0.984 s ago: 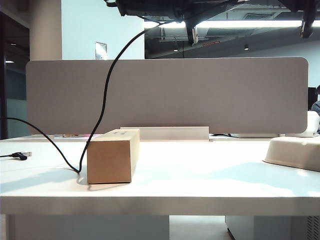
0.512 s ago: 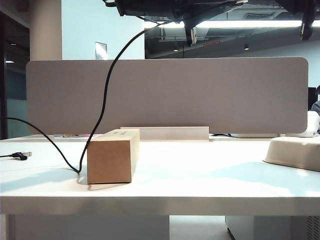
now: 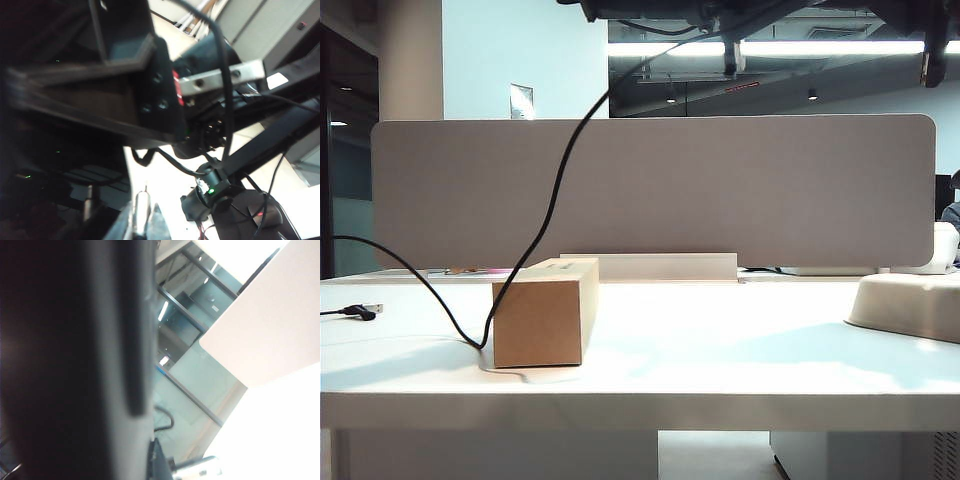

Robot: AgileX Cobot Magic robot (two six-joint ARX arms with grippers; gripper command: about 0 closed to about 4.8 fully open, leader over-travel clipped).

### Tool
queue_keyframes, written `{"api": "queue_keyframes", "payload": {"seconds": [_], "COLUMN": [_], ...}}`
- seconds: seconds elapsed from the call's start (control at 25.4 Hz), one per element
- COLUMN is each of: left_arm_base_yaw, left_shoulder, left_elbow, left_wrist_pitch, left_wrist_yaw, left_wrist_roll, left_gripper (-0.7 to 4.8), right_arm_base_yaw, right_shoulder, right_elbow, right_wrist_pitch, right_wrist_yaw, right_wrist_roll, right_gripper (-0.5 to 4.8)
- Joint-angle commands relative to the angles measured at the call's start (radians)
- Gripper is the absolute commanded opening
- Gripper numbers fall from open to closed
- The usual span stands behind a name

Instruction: Pick up the charging cable and the phone, plug the charging cable into the charging port on the phone, and finally place them back on the table.

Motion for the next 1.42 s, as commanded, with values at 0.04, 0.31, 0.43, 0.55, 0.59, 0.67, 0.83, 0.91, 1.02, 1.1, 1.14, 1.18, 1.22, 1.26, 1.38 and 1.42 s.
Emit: {"api": "queue_keyframes", "payload": {"seconds": [0.04, 0.31, 0.43, 0.55, 0.59, 0.67, 0.83, 0.91, 1.02, 1.1, 1.14, 1.18, 1.22, 1.26, 1.38, 1.42], "left_arm_base_yaw": [0.024, 0.065, 0.065, 0.065, 0.066, 0.066, 0.066, 0.066, 0.066, 0.066, 0.066, 0.066, 0.066, 0.066, 0.066, 0.066], "left_shoulder": [-0.005, -0.005, -0.005, -0.005, -0.005, -0.005, -0.005, -0.005, -0.005, -0.005, -0.005, -0.005, -0.005, -0.005, -0.005, -0.005], "left_elbow": [0.004, 0.004, 0.005, 0.005, 0.005, 0.005, 0.005, 0.005, 0.005, 0.005, 0.005, 0.005, 0.005, 0.005, 0.005, 0.005], "left_wrist_pitch": [-0.047, -0.092, -0.015, 0.082, 0.130, 0.181, 0.229, 0.230, 0.247, 0.284, 0.327, 0.342, 0.363, 0.373, 0.375, 0.376], "left_wrist_yaw": [-0.002, 0.016, 0.016, 0.012, 0.011, 0.011, 0.005, 0.004, 0.005, 0.005, 0.005, 0.008, 0.009, 0.009, 0.036, 0.045], "left_wrist_roll": [0.017, 0.043, -0.011, -0.082, -0.126, -0.160, -0.204, -0.208, -0.234, -0.266, -0.308, -0.321, -0.340, -0.351, -0.364, -0.365], "left_gripper": [-0.06, -0.06, -0.06, -0.06, -0.06, -0.06, -0.06, -0.06, -0.06, -0.06, -0.06, -0.06, -0.06, -0.06, -0.06, -0.06], "right_arm_base_yaw": [0.003, 0.003, 0.003, 0.003, 0.003, 0.003, 0.003, 0.003, 0.004, 0.004, 0.005, 0.006, 0.006, 0.006, 0.006, 0.006], "right_shoulder": [-0.005, -0.005, -0.005, -0.005, -0.005, -0.005, -0.005, -0.005, -0.005, -0.005, -0.005, -0.005, -0.005, -0.005, -0.005, -0.005], "right_elbow": [0.010, 0.045, 0.045, 0.045, 0.045, 0.045, 0.045, 0.047, 0.074, 0.096, 0.113, 0.118, 0.121, 0.120, 0.120, 0.120], "right_wrist_pitch": [0.082, 0.065, 0.055, 0.076, 0.083, 0.107, 0.114, 0.117, 0.121, 0.121, 0.122, 0.121, 0.121, 0.121, 0.121, 0.121], "right_wrist_yaw": [0.002, 0.047, 0.102, 0.141, 0.155, 0.160, 0.204, 0.209, 0.219, 0.217, 0.215, 0.209, 0.198, 0.192, 0.193, 0.193], "right_wrist_roll": [-0.004, -0.040, -0.049, -0.049, -0.048, -0.048, -0.023, -0.021, 0.013, 0.027, 0.028, 0.030, 0.033, 0.034, 0.034, 0.033], "right_gripper": [-0.06, -0.06, -0.06, -0.06, -0.06, -0.06, -0.06, -0.06, -0.06, -0.06, -0.06, -0.06, -0.06, -0.06, -0.06, -0.06]}}
